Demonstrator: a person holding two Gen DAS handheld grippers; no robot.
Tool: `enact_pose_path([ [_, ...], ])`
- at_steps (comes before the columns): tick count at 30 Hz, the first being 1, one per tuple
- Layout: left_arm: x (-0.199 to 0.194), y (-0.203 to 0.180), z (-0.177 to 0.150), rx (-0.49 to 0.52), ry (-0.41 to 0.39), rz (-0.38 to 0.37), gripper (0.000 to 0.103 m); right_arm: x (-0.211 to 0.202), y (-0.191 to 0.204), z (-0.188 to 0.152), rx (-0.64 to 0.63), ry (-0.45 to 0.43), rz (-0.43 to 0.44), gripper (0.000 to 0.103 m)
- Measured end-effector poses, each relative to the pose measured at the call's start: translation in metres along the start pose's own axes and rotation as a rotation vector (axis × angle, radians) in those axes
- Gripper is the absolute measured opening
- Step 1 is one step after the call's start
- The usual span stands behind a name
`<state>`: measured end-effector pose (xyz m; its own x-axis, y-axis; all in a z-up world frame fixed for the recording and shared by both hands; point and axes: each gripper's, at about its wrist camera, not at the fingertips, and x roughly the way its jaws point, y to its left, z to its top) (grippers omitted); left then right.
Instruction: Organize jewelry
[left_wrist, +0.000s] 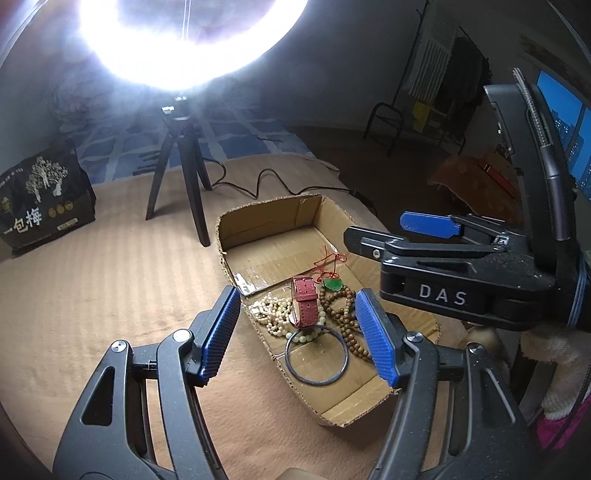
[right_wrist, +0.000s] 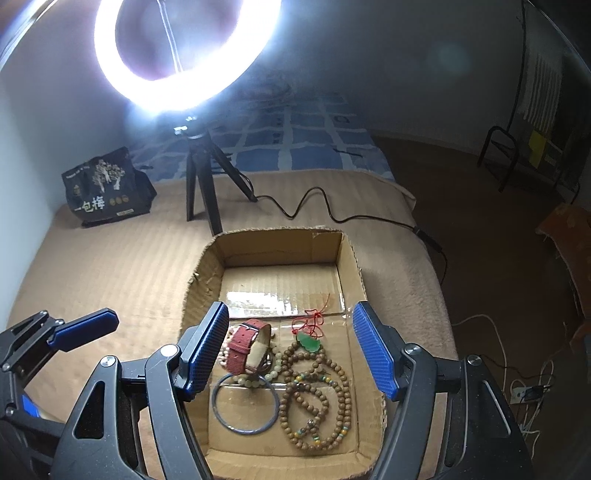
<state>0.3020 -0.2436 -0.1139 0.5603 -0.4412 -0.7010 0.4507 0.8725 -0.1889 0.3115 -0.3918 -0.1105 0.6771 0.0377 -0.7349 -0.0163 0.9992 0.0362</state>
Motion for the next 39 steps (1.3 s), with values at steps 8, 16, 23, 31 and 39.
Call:
enact_pose_path([
  [8, -0.04, -0.001, -0.001, 0.026, -0.04, 0.009, 0.067, -0.034, 0.014, 0.001, -0.005, -0.028, -0.001, 0.07],
  [16, -0.087, -0.002, -0.005, 0.07, -0.086, 0.024, 0.067, -0.075, 0.033, -0.007, -0.006, -0.071, -0.03, 0.077],
  [23, -0.134, -0.006, -0.02, 0.115, -0.117, 0.04, 0.074, -0.115, 0.047, -0.022, -0.01, -0.109, -0.052, 0.077],
  [31, -0.182, -0.004, -0.044, 0.124, -0.146, 0.048, 0.081, -0.152, 0.061, -0.05, -0.004, -0.151, -0.073, 0.078],
  [39, -0.215, -0.003, -0.07, 0.109, -0.157, 0.047, 0.085, -0.177, 0.078, -0.078, -0.014, -0.189, -0.092, 0.078],
])
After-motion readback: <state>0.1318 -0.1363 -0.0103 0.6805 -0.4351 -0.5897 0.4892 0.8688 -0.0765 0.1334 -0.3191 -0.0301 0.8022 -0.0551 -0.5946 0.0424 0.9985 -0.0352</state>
